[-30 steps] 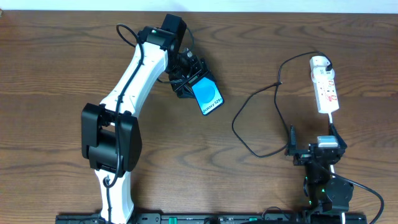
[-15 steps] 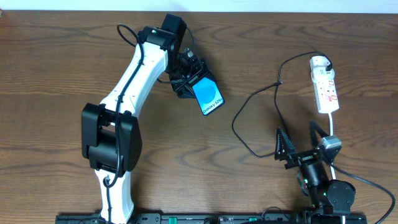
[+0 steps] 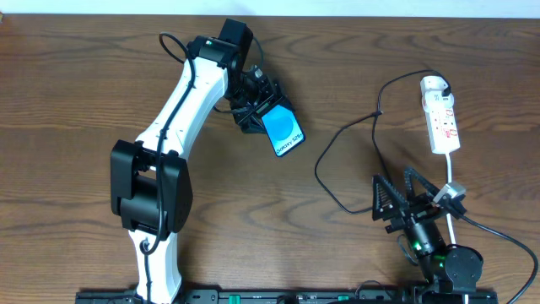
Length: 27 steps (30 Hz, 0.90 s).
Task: Plug charger to phone and switch on socket
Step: 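Move the right gripper to the phone and grasp its lower edge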
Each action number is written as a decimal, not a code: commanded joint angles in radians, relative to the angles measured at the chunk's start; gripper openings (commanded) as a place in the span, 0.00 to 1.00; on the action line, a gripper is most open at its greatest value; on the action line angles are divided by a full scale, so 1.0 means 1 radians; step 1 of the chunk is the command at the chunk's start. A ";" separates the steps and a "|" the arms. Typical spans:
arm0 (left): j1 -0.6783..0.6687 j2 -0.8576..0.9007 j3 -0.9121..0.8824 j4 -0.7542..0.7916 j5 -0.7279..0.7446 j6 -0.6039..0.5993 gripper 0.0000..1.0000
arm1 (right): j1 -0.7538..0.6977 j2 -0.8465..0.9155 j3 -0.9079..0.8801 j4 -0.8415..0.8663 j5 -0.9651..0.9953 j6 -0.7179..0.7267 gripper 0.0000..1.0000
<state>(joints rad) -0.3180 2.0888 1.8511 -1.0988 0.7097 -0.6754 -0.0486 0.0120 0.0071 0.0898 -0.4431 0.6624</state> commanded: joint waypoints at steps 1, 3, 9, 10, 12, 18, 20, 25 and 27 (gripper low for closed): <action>-0.001 -0.021 0.008 -0.003 0.039 0.017 0.62 | -0.002 0.019 0.037 -0.019 -0.038 0.025 0.99; -0.001 -0.021 0.008 -0.003 0.039 0.017 0.61 | -0.002 0.062 0.081 -0.048 -0.039 0.024 0.99; -0.001 -0.021 0.008 -0.003 0.039 0.017 0.61 | 0.012 0.298 0.277 -0.103 -0.118 -0.040 0.99; -0.001 -0.021 0.008 -0.003 0.040 0.017 0.61 | 0.027 0.351 0.317 -0.114 -0.117 -0.045 0.99; -0.001 -0.021 0.008 -0.003 0.043 0.016 0.61 | 0.068 0.439 0.383 -0.135 -0.115 -0.059 0.99; -0.001 -0.021 0.008 -0.003 0.050 0.013 0.62 | 0.320 0.731 0.553 -0.185 0.066 -0.058 0.99; -0.001 -0.021 0.008 -0.003 0.050 0.013 0.61 | 0.411 0.806 0.580 -0.181 0.148 -0.057 0.99; -0.001 -0.021 0.008 -0.003 0.050 0.013 0.62 | 0.559 0.945 0.601 -0.107 0.251 -0.058 0.99; -0.001 -0.021 0.008 -0.003 0.050 0.013 0.61 | 0.582 0.985 0.601 -0.061 0.251 -0.058 0.99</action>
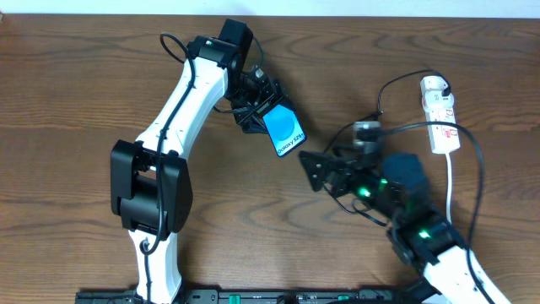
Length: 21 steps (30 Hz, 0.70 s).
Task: Plug charger to phone and switch on socket
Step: 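Move the right gripper to the phone and grasp its lower edge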
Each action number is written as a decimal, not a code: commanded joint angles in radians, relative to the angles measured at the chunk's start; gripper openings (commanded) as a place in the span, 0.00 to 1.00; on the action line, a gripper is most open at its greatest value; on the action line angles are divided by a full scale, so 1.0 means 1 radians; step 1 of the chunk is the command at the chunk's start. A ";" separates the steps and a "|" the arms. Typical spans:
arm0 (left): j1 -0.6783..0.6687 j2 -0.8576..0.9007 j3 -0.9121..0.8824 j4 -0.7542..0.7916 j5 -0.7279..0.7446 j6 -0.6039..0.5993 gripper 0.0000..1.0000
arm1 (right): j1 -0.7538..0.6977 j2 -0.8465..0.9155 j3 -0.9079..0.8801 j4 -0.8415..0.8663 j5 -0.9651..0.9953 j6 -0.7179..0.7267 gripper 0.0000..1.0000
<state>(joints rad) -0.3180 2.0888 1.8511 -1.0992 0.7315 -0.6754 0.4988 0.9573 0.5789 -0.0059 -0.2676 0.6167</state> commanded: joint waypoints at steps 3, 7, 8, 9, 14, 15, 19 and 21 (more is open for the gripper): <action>-0.001 -0.021 0.008 -0.003 0.029 0.013 0.61 | 0.041 0.081 0.029 0.060 0.075 -0.011 0.99; -0.001 -0.021 0.008 -0.002 0.029 0.013 0.61 | 0.045 0.182 0.029 0.133 0.082 0.009 0.98; -0.001 -0.021 0.008 -0.002 0.029 0.013 0.61 | 0.047 0.198 0.029 0.148 0.083 0.012 0.96; -0.001 -0.021 0.008 -0.002 0.029 0.013 0.61 | 0.052 0.241 0.029 0.197 0.083 0.016 0.88; -0.001 -0.021 0.008 -0.002 0.029 0.013 0.61 | 0.066 0.393 0.029 0.402 0.083 0.087 0.71; -0.001 -0.021 0.008 -0.002 0.029 0.013 0.61 | 0.066 0.420 0.029 0.438 0.083 0.127 0.69; -0.001 -0.021 0.008 0.000 0.029 0.005 0.61 | 0.074 0.510 0.029 0.513 0.117 0.248 0.65; -0.001 -0.021 0.008 0.002 0.029 0.005 0.61 | 0.085 0.544 0.029 0.516 0.163 0.279 0.61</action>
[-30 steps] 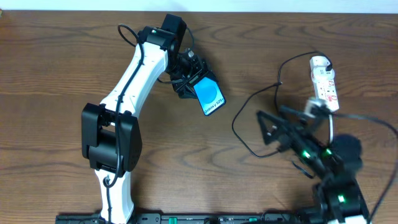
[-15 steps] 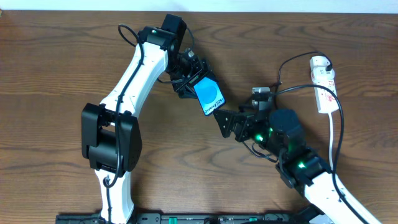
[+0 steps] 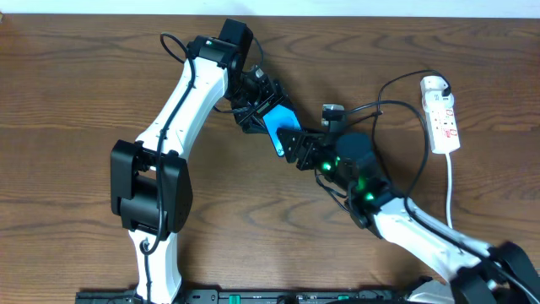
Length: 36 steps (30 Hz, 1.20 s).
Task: Plug charger to phone and switch on socket
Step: 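Move the right gripper to the phone and grasp its lower edge, then open the left gripper and pull it back from the phone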
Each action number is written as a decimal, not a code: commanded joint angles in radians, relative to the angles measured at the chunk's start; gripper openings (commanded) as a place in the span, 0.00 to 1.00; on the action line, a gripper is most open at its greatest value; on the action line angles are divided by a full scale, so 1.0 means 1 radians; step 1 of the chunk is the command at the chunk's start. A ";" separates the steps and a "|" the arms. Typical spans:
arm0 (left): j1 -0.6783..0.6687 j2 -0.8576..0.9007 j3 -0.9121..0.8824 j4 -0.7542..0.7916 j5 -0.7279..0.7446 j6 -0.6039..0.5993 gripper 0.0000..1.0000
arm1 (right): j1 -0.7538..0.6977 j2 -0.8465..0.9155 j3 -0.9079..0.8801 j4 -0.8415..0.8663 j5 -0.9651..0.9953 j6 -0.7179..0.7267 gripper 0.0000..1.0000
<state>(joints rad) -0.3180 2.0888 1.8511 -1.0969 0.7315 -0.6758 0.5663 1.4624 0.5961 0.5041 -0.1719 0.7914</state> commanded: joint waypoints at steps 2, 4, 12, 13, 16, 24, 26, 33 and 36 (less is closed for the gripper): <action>-0.001 -0.021 0.008 -0.001 0.029 0.005 0.61 | 0.027 0.062 0.012 0.011 0.093 0.126 0.57; -0.001 -0.021 0.008 -0.001 0.029 0.005 0.62 | 0.031 0.067 0.012 0.020 0.095 0.140 0.54; -0.001 -0.021 0.008 -0.001 0.029 0.006 0.62 | 0.033 0.067 0.012 0.087 0.095 0.140 0.34; -0.001 -0.021 0.008 -0.001 0.029 0.006 0.62 | 0.033 0.067 0.012 0.087 0.095 0.140 0.31; -0.001 -0.021 0.008 -0.001 0.029 0.006 0.61 | 0.033 0.067 0.012 0.087 0.095 0.148 0.18; 0.006 -0.021 0.008 -0.002 0.028 0.023 0.65 | 0.023 0.067 0.012 0.087 0.095 0.188 0.01; 0.018 -0.021 0.008 -0.006 0.028 0.042 0.81 | 0.012 0.067 0.012 0.087 0.093 0.188 0.01; 0.151 -0.073 0.008 -0.100 0.099 0.190 0.93 | -0.090 0.050 0.012 0.086 -0.097 0.188 0.01; 0.214 -0.125 0.008 -0.181 0.098 0.296 0.93 | -0.148 0.043 0.012 0.086 -0.209 0.190 0.01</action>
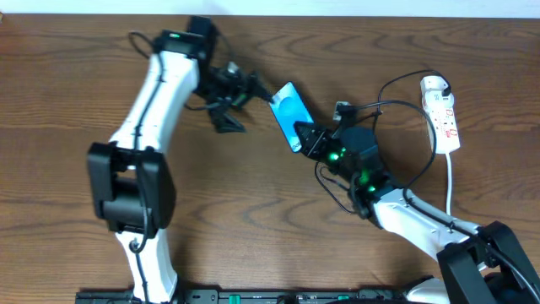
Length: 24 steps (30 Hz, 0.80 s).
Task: Plug charger to phone and switch on socket
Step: 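Open the left gripper and pull it back from the phone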
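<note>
The phone (287, 112), with a blue screen, lies tilted at mid-table. My left gripper (240, 104) stands open just left of it and touches nothing. My right gripper (305, 138) presses against the phone's lower end, its fingers close together on the charger plug, which is mostly hidden. The black charger cable (381, 100) runs from the gripper area up to the white power strip (441, 114) at the right. The strip's switch is too small to read.
A loop of slack cable (331, 187) lies under the right arm. The left arm (152, 93) stretches from the front left up toward the table's far edge. The white power lead (450, 181) runs down from the strip toward the front.
My left gripper has let go of the phone and now stands open to its left. The phone sits slightly further right and up. My right gripper stays at the phone's lower end.
The left gripper first held the phone up while the right gripper sat at the cable end near the front right. The right gripper then came leftward with the cable to the phone's lower end. Now the left gripper has released the phone.
</note>
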Each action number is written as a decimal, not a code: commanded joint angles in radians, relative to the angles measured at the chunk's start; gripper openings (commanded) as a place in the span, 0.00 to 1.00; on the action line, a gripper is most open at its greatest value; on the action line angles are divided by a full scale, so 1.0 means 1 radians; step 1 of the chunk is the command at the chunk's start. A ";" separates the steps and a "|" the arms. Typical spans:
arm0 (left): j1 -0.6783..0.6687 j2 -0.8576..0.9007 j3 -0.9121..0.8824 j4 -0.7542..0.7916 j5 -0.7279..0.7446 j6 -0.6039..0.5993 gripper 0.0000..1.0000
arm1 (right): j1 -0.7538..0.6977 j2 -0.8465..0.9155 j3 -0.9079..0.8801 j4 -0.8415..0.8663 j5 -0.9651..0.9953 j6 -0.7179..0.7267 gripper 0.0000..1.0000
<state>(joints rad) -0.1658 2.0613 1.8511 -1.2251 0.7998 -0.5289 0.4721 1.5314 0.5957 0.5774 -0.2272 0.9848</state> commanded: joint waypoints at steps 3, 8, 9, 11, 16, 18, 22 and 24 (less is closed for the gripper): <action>0.121 -0.172 0.008 -0.143 0.030 0.256 0.93 | -0.120 -0.026 0.012 0.006 -0.267 0.023 0.01; 0.195 -0.346 -0.036 -0.236 0.026 0.463 0.89 | -0.191 -0.026 0.007 0.007 -0.387 0.077 0.01; 0.204 -0.384 -0.070 -0.225 0.026 0.472 0.89 | -0.191 -0.026 0.004 0.007 -0.391 0.077 0.01; 0.224 -0.460 -0.167 -0.172 0.027 0.476 0.89 | -0.190 -0.026 -0.003 0.008 -0.399 0.078 0.01; 0.280 -0.649 -0.591 0.182 0.261 0.399 0.89 | -0.190 -0.026 -0.023 0.011 -0.415 0.095 0.01; 0.292 -0.681 -0.775 0.417 0.428 0.262 0.89 | -0.188 -0.026 -0.023 0.015 -0.414 0.103 0.01; 0.277 -0.669 -0.953 0.735 0.446 -0.076 0.89 | -0.153 -0.026 -0.023 0.013 -0.364 0.270 0.01; 0.265 -0.668 -0.979 0.809 0.436 -0.171 0.89 | -0.114 -0.026 -0.023 0.013 -0.335 0.373 0.01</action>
<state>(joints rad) 0.1154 1.3972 0.9123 -0.5018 1.1633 -0.4290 0.3023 1.5303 0.5728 0.5797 -0.5941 1.1786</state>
